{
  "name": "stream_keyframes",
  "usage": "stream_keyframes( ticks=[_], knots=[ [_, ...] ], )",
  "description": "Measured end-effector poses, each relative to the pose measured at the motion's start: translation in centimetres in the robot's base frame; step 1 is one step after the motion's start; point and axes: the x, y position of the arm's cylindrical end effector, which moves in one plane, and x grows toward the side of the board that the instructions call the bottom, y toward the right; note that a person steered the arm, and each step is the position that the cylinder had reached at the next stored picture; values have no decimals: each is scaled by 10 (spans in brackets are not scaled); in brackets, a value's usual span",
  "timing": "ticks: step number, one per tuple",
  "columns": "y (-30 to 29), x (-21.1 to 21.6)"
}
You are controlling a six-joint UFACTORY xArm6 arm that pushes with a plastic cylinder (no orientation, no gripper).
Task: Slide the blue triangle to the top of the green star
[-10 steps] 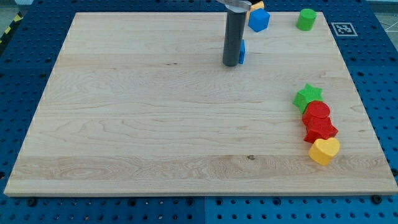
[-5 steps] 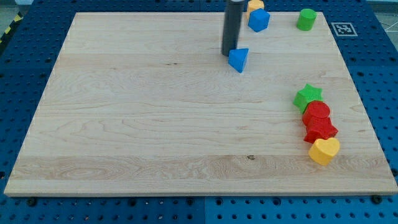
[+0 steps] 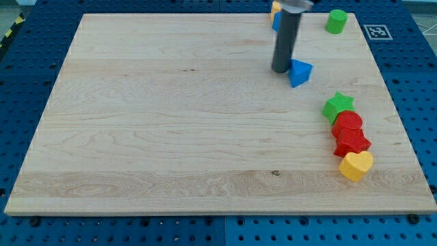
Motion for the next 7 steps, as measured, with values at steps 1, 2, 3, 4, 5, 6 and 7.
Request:
stream_keyframes(
  ticks=[1,2,3,4,5,6,7],
  knots=[
    [30,9],
    [50,17],
    [56,11],
    [69,9],
    [94,9],
    [103,19],
    [95,27]
  ],
)
